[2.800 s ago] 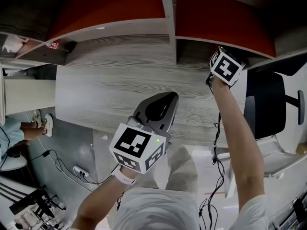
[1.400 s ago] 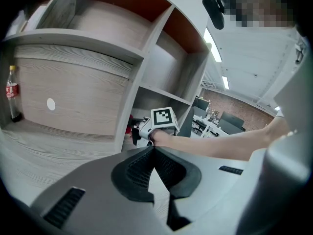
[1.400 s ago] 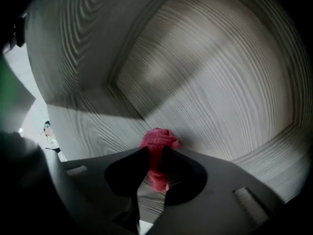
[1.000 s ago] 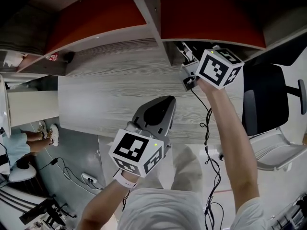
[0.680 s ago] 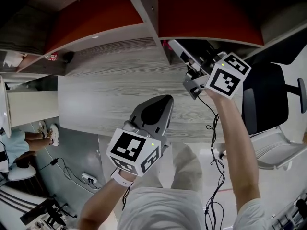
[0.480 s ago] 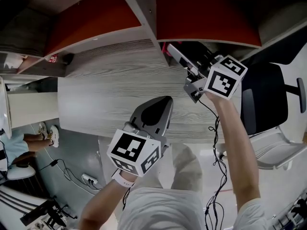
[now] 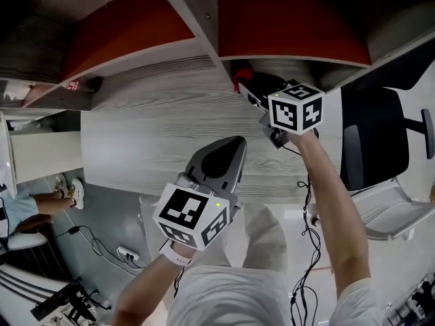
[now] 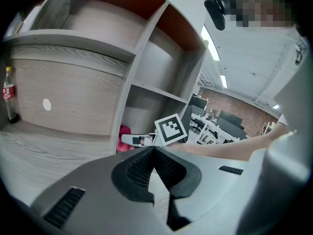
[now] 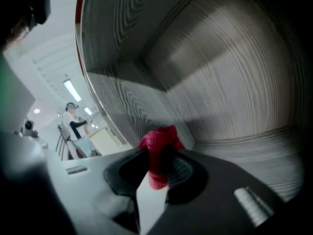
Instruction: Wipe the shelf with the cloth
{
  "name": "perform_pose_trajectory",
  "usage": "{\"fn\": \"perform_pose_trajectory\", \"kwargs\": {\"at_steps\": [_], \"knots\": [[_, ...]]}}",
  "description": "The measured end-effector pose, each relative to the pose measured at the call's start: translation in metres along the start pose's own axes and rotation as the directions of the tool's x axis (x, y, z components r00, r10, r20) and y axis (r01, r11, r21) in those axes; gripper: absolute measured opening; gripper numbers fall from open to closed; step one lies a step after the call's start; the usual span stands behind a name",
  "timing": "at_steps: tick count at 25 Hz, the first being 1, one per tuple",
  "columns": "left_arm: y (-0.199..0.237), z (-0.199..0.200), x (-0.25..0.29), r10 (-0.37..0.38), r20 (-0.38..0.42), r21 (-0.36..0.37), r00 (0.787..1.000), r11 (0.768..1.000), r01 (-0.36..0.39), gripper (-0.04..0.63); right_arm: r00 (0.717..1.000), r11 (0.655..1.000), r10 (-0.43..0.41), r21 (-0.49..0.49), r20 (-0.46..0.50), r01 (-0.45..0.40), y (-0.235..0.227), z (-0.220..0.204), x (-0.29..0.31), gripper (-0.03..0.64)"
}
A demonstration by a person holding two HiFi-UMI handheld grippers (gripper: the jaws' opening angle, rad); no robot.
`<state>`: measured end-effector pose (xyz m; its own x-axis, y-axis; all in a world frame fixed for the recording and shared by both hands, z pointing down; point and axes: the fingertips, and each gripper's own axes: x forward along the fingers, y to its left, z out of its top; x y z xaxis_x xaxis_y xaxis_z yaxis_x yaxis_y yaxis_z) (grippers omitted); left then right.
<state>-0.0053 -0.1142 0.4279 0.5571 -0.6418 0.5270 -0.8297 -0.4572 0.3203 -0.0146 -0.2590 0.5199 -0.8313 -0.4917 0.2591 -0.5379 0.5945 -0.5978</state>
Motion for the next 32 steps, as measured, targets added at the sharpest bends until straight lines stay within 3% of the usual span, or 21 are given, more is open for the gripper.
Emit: {"fn": "perform_pose_trajectory", "kwargs": {"at_steps": [4, 10, 14, 16, 20, 23, 28, 32], "knots": [[0.000, -0.002, 0.000, 0.002, -0.004, -0.002, 1.000, 1.000, -0.002, 0.006, 0.981, 0.996, -0.075, -0.060, -0.178, 0.066, -0.015, -0.039, 0.009, 0.089], [-0.002, -0.006, -0.001, -0.002, -0.009, -0.007, 1.000, 1.000, 0.002, 0.006, 0.967, 0.976, -0.167, -0.172, -0.194, 0.135, -0.023, -0.048, 0.013, 0.089], [-0.002, -0.007, -0.003, 0.002, -0.006, -0.010, 1.000, 1.000, -0.002, 0.006, 0.920, 0.899, -0.295, -0.402, -0.259, 0.175, -0.034, -0.049, 0.019, 0.091], [0.000, -0.009, -0.005, 0.006, -0.008, -0.012, 1.000, 1.000, -0.006, 0.006, 0.907, 0.872, -0.327, -0.455, -0.264, 0.182, -0.040, -0.049, 0.024, 0.089], [0.003, -0.008, -0.010, 0.013, -0.004, -0.014, 1.000, 1.000, -0.013, 0.006, 0.908, 0.853, -0.342, -0.485, -0.244, 0.191, -0.054, -0.038, 0.035, 0.091], [0.006, -0.007, -0.013, 0.023, 0.000, -0.016, 1.000, 1.000, -0.023, 0.006, 0.896, 0.839, -0.387, -0.485, -0.219, 0.244, -0.068, -0.024, 0.042, 0.091], [0.011, -0.006, -0.016, 0.033, 0.010, -0.026, 0.999, 0.999, -0.033, 0.006, 0.813, 0.791, -0.557, -0.407, -0.170, 0.456, -0.106, -0.010, 0.021, 0.089], [0.015, -0.005, -0.015, 0.036, 0.020, -0.035, 0.999, 0.999, -0.035, 0.006, 0.773, 0.752, -0.618, -0.396, -0.144, 0.528, -0.124, -0.005, 0.001, 0.089]]}}
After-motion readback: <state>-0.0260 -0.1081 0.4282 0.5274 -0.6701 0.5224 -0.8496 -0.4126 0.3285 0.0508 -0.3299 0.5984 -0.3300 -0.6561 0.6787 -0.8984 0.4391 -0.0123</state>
